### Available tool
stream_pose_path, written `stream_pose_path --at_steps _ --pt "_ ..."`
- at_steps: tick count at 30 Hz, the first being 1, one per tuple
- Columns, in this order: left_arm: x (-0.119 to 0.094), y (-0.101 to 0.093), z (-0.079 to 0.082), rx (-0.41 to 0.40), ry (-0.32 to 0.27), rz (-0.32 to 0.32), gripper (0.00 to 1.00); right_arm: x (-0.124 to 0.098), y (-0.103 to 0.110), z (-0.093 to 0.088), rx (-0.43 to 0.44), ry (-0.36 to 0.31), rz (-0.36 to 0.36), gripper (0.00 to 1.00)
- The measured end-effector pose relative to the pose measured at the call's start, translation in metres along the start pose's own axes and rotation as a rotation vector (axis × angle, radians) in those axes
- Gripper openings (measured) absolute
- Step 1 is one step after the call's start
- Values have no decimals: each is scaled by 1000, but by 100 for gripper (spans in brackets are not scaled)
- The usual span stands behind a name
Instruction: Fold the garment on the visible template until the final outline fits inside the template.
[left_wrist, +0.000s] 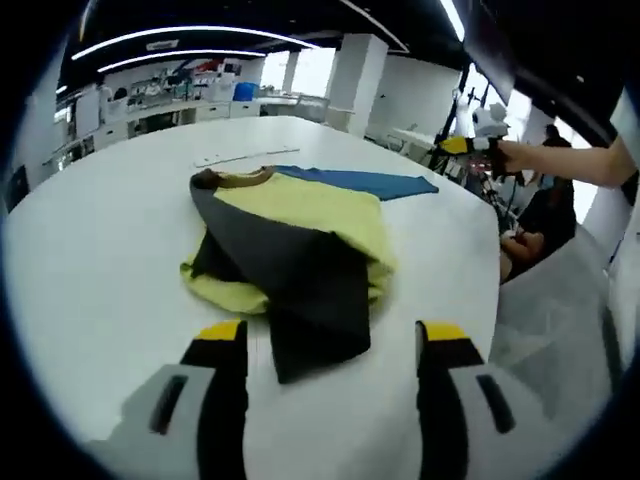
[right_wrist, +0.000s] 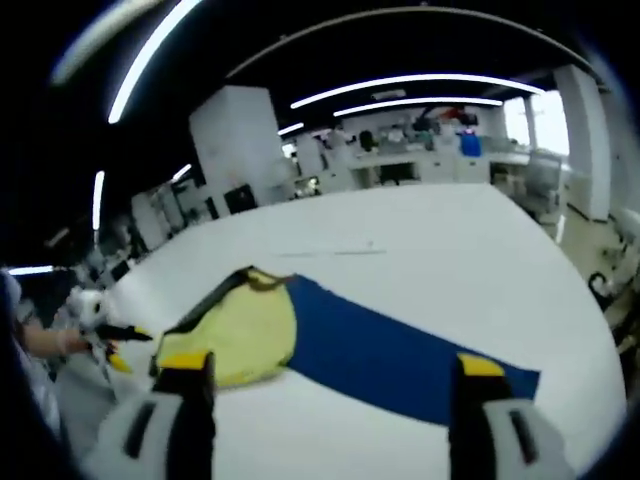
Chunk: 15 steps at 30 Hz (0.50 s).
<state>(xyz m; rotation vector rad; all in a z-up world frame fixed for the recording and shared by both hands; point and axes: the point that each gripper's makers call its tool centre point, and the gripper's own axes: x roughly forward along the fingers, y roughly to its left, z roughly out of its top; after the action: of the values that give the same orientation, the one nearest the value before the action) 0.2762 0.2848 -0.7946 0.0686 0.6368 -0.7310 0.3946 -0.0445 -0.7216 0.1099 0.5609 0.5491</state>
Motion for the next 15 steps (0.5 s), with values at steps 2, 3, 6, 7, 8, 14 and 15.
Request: stream_pose_path --at_steps 2,3,6,7,8,14,15 --pt "3 -4 -2 22 8 -1 51 -1 9 0 0 -2 6 99" --pt "4 -4 -4 38 19 8 48 0 5 0 1 -2 8 99" --pt "9 0 -13 79 58 34 42 -2 9 -3 3 0 14 99" --pt "11 1 -17 94 76 42 39 -3 10 -4 3 1 15 99" --pt "12 -1 -18 93 84 44 37 -4 11 -5 2 2 14 99" --pt "18 4 -24 50 88 58 21 -9 17 -7 16 3 17 96" --pt "20 5 -25 52 89 60 22 -10 17 -7 18 4 16 96"
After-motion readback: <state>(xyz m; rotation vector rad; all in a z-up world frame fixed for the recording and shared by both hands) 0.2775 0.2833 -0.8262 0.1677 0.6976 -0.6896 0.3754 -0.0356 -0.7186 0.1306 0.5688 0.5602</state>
